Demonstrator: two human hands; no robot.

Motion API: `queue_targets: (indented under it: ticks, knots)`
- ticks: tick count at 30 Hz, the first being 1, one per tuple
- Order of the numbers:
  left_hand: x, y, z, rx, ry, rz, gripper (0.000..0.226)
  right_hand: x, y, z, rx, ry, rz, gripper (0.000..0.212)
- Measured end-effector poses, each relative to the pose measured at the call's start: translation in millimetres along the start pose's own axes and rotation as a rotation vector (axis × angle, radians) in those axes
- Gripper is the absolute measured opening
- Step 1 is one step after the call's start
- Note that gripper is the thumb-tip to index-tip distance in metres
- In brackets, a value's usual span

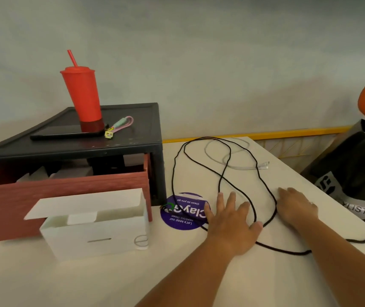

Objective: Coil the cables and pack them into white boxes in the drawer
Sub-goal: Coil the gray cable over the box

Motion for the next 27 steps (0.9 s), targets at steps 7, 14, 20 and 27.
queue_targets:
  ticks: [7,14,20,27]
  knots:
    - [-0.6,3.8,59.3,0.008,0.064,-0.051,0.095,34.5,-9.0,52.6,-0.034,0.206,-0.096,0.047]
    - [13.6,-3.6,72.7,0.01,0.085,0.044,0.073,76.9,-12.2,77.9,-0.068,0.431,-0.007,0.055]
    - [22.7,6.0,65.4,-0.047,0.174,0.111,0.055,68.6,-14.4,100.1,-0.095,0.188,0.01,0.053]
    - [22.3,6.1,63.0,-0.068,0.253,0.095,0.057,37.7,-6.5,74.8,-0.229,0.06,0.07,0.026]
Point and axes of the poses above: each hand's wrist, its own z-axis towards the middle knuckle, its own y-axis out of the back of the hand, x = y × z, the point moved 3 cm from there along z, towards the middle knuckle, and after that the axes turned 12 degrees about -z, right-handed, at the moved point
